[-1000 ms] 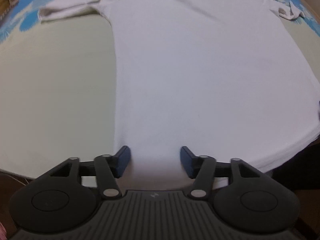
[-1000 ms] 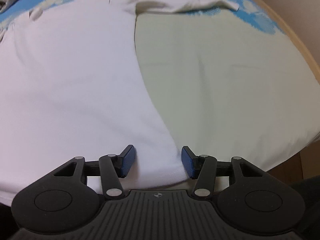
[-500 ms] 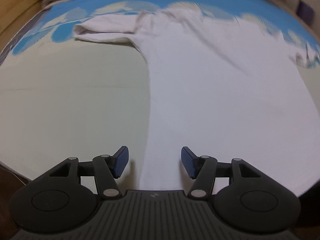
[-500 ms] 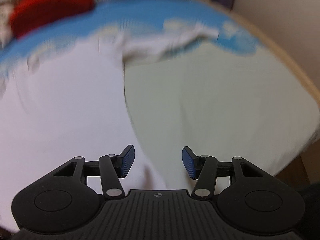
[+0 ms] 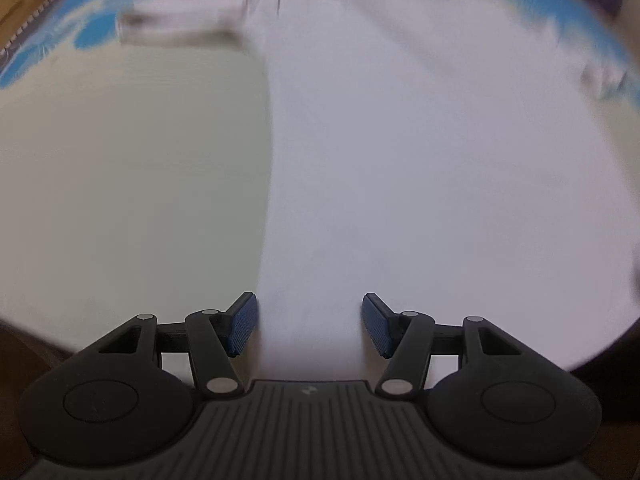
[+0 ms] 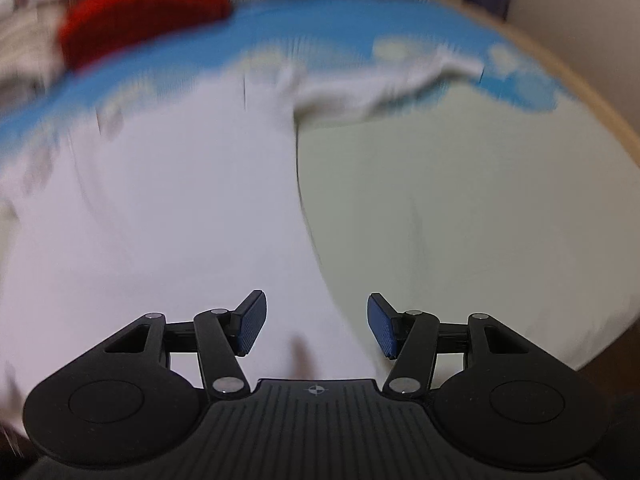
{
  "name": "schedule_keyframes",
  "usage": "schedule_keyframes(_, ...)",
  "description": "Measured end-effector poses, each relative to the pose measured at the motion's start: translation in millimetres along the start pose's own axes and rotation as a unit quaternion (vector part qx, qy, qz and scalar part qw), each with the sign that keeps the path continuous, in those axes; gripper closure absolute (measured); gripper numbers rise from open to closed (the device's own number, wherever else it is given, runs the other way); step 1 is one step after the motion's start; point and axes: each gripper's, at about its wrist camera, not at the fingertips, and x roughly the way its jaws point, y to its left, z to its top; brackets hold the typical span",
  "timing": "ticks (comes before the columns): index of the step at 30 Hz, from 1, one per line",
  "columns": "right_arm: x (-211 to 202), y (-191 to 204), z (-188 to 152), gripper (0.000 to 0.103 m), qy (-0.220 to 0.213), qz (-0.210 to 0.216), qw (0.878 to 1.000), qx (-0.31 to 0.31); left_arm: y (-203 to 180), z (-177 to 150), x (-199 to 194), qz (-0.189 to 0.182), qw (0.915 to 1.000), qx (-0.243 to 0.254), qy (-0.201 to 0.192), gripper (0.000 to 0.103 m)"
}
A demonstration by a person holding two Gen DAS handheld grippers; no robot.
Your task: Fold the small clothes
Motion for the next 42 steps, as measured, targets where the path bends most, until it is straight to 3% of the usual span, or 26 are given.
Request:
schedule_keyframes(2,22,7,-8,0.045,0.059,-0.030,0.997,-0.029,2,-3,3,0.019,0.9998,0.000,0.005,0.024)
schedule_keyframes(3,28,8,-12,0.044,0.070,-0.038,0.996,-0.031,3,-2,1,0.026,0.9997,0.001,0.000,0.024)
schedule_keyframes(4,28,9,-12,0.039,0.064,-0.043,0.997,-0.030,6,-2,-1,0.034,0.9994,-0.001,-0.005,0.024)
schedule_keyframes(6,27,11,-11,0.038,0.067,-0.049,0.996,-0.033,11,-3,-3,0.049,0.9987,-0.009,-0.012,0.024)
schedule_keyframes(9,21,16,-10,0.040,0.058,-0.061,0.996,-0.036,14,0,-10,0.038,0.9982,-0.026,-0.038,0.024)
schedule_keyframes(14,-18,28,5,0.042,-0.054,-0.051,0.997,-0.018,11,9,-34,0.043,0.9904,-0.054,-0.120,0.019)
schedule_keyframes(17,-47,33,18,0.041,-0.132,-0.031,0.991,-0.015,4,19,-47,0.038,0.9833,-0.067,-0.165,0.018)
schedule_keyframes(22,-78,34,45,0.039,-0.212,0.004,0.977,-0.001,-2,32,-63,0.062,0.9697,-0.065,-0.227,0.017)
schedule_keyframes(25,-87,44,61,0.039,-0.233,-0.006,0.972,-0.012,5,40,-64,0.047,0.9700,-0.090,-0.221,0.017)
schedule_keyframes(30,-91,62,93,0.039,-0.231,0.041,0.972,0.008,23,51,-60,0.030,0.9677,-0.165,-0.189,0.018)
schedule_keyframes(33,-87,76,116,0.039,-0.212,0.083,0.974,0.018,41,64,-72,0.025,0.9654,-0.207,-0.156,0.032)
schedule_keyframes(36,-79,98,141,0.042,-0.198,0.101,0.975,0.019,58,86,-91,-0.002,0.9597,-0.226,-0.167,0.059)
schedule_keyframes(38,-71,110,163,0.054,-0.192,0.116,0.974,0.022,70,110,-97,-0.013,0.9567,-0.235,-0.172,0.077)
schedule_keyframes(41,-57,122,193,0.073,-0.187,0.163,0.968,0.025,85,149,-92,-0.025,0.9524,-0.249,-0.175,0.081)
schedule_keyframes(42,-53,124,200,0.075,-0.188,0.174,0.966,0.023,90,165,-87,-0.023,0.9510,-0.251,-0.180,0.081)
